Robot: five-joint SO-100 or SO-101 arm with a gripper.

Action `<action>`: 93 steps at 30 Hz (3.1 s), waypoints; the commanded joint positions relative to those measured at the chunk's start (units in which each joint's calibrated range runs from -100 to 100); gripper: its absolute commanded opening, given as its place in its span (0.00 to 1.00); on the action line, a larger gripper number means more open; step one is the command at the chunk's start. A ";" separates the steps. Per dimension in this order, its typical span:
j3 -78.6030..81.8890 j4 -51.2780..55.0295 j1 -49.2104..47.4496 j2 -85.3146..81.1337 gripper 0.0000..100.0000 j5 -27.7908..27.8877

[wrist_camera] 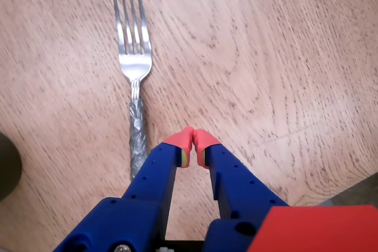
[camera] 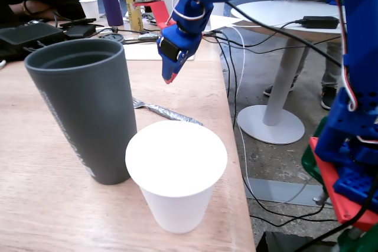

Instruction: Grab the fork and place it in gray glass

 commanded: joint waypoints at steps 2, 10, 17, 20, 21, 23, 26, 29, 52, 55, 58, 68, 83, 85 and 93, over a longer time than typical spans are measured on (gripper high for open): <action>-1.56 0.11 -0.92 -0.90 0.00 0.00; -1.56 0.11 -0.92 2.62 0.00 0.00; -0.14 0.28 -4.98 2.70 0.20 -0.05; 3.92 0.28 -4.81 1.76 0.40 0.00; 4.01 0.28 -4.81 1.67 0.42 0.00; 3.82 0.03 -4.81 1.67 0.42 0.00; 3.16 -0.79 -4.81 2.53 0.42 -0.05; 3.07 -0.87 -4.98 2.70 0.42 -0.15; -4.20 6.35 -4.98 10.16 0.42 -0.63; -3.92 6.43 -4.98 10.16 0.42 -0.68; -3.45 6.43 -4.98 10.16 0.26 -0.68; -3.26 6.43 -5.66 10.16 0.00 -0.15; -1.56 6.43 -6.67 -2.79 0.00 -0.05; -0.71 6.43 -6.67 -7.42 0.00 -0.05; 13.17 6.27 -6.67 -35.21 0.00 0.00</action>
